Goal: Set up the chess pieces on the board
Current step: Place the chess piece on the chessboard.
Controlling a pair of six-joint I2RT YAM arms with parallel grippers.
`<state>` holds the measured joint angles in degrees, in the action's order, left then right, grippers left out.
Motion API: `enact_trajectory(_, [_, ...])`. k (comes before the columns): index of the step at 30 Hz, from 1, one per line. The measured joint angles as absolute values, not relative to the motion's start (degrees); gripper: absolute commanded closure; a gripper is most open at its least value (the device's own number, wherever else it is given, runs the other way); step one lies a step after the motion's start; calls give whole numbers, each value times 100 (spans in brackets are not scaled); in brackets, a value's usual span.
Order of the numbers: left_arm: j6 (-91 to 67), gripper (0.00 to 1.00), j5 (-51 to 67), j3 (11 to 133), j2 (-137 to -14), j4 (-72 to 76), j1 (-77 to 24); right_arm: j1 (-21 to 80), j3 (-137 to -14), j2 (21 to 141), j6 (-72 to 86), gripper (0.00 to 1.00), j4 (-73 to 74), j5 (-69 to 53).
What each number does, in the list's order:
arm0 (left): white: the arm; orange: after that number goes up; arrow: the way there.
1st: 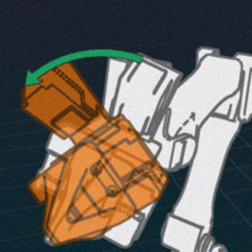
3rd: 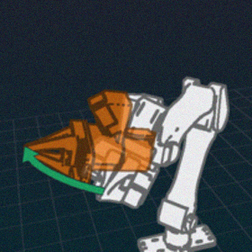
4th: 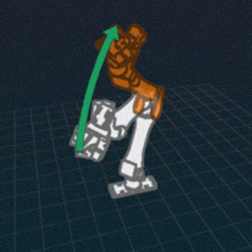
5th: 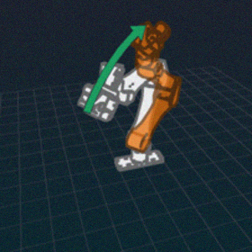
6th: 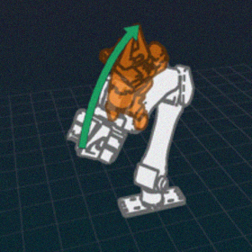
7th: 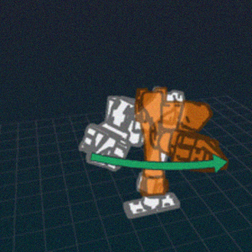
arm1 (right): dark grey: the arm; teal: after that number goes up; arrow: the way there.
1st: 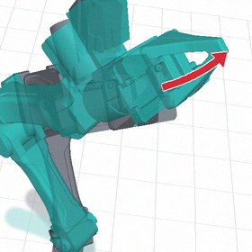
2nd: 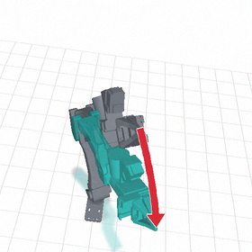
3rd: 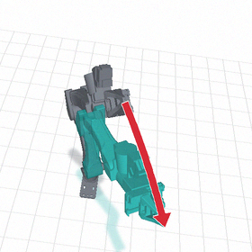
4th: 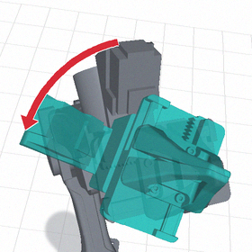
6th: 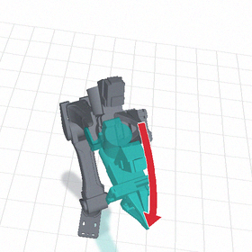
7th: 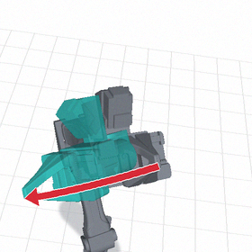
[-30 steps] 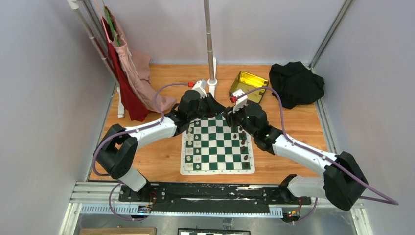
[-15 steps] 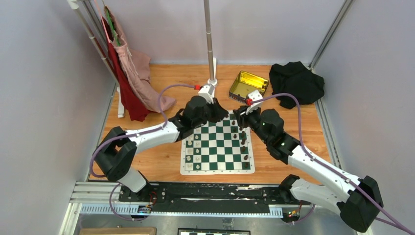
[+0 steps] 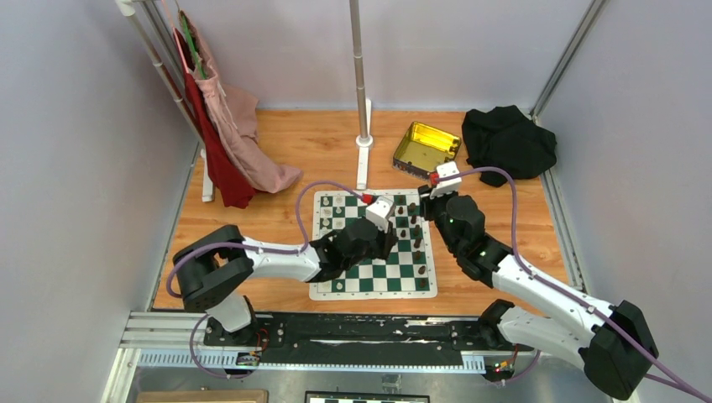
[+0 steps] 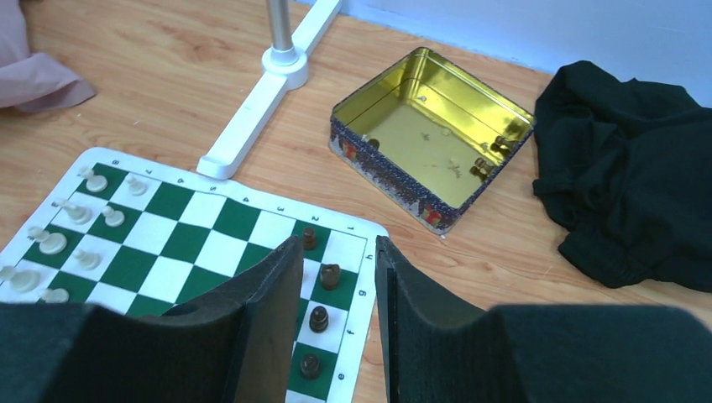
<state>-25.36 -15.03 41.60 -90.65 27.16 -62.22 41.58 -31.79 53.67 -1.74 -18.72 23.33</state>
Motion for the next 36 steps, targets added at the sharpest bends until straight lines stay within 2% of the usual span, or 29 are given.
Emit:
enact_trajectory(19, [-1951,100,-2084,3865,-10200,4768,-6674,3881,-2801,5433,-150,59,-2915,2729])
enact_trajectory(36, [-1839,99,-2106,3868,-10724,5443,-6674,3806,-2707,5542,-150,59,-3155,2718])
